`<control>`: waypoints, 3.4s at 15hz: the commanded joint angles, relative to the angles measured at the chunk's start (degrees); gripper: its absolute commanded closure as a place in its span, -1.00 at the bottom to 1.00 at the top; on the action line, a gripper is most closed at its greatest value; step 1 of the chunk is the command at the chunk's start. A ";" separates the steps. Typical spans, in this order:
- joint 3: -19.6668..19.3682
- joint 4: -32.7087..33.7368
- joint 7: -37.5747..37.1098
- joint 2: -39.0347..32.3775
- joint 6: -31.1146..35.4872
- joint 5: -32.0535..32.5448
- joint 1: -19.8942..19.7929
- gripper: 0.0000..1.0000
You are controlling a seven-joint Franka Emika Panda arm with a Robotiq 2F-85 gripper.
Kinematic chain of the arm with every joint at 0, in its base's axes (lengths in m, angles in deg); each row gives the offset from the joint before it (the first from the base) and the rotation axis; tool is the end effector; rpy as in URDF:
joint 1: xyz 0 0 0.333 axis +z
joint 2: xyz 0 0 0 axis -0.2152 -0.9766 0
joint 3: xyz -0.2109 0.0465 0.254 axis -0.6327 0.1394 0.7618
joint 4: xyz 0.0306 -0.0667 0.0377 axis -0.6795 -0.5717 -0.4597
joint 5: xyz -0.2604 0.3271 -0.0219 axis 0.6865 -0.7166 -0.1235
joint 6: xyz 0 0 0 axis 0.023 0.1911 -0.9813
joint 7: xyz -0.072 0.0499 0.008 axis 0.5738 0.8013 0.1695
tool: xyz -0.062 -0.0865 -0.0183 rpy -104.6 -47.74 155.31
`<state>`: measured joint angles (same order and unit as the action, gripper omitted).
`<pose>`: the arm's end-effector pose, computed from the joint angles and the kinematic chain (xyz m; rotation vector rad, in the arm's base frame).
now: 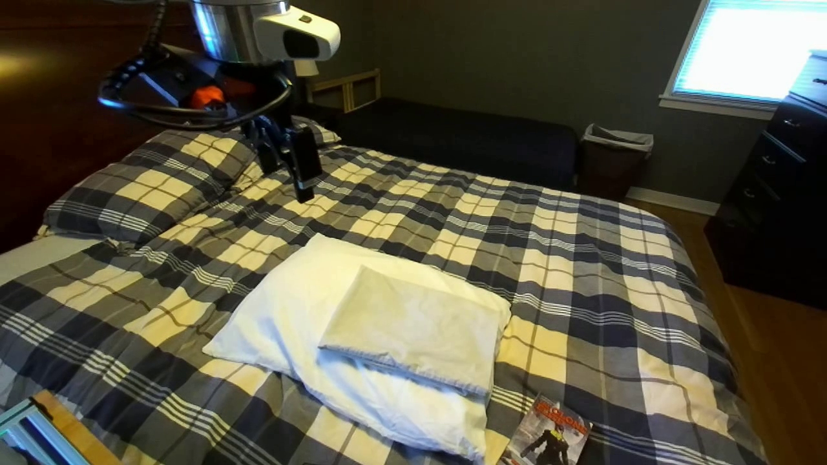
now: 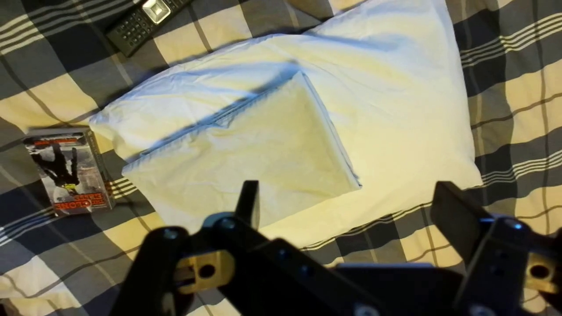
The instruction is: Fold the pillowcase in half
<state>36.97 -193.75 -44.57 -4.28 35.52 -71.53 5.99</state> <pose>0.3756 -0.1027 0.5147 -3.0290 0.3938 -0.2019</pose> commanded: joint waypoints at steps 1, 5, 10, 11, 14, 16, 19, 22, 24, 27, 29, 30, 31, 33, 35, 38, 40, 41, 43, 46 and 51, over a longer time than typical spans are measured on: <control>-0.21 1.23 1.95 -2.03 -0.63 -0.04 -0.32 -1.00; -4.93 3.84 11.50 -9.30 -0.07 -1.05 0.42 -1.00; -8.86 10.01 23.72 -21.39 0.92 -1.24 0.34 -1.00; -8.99 11.34 25.77 -23.89 1.51 -0.59 0.08 -1.00; -9.51 16.18 30.03 -31.63 2.79 -1.60 -1.02 -1.00; -9.39 18.94 32.07 -36.33 4.22 -3.12 -2.22 -1.00; -8.88 23.03 35.09 -43.05 5.59 -6.66 -5.06 -1.00; -7.93 27.09 37.59 -48.79 6.10 -11.26 -8.70 -1.00; -6.96 24.67 35.58 -46.13 6.25 -8.98 -9.03 -1.00; -6.41 25.61 35.88 -47.47 6.24 -9.05 -10.05 -1.00; -6.06 25.62 35.82 -47.03 6.23 -9.08 -9.90 -1.00; -6.02 25.61 35.82 -46.93 6.23 -9.08 -9.88 -1.00; -5.89 27.05 37.18 -48.45 5.51 -10.23 -10.34 -1.00; -5.64 29.68 38.70 -51.54 4.74 -13.53 -11.92 -1.00; -4.73 32.12 41.90 -54.20 3.34 -16.13 -13.56 -1.00; -3.23 35.76 45.05 -58.50 1.75 -18.77 -15.72 -1.00; -2.19 38.69 45.63 -61.67 1.48 -20.60 -17.14 -1.00; -1.82 40.15 45.30 -63.12 1.28 -20.89 -17.68 -1.00; -0.88 43.03 44.75 -66.67 1.72 -21.50 -18.81 -1.00; 0.01 47.77 43.34 -71.17 0.71 -21.16 -20.44 -1.00; 1.22 54.71 45.17 -77.78 -1.70 -18.81 -22.89 -1.00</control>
<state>36.77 -145.23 -0.58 -77.33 37.17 -91.74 -14.60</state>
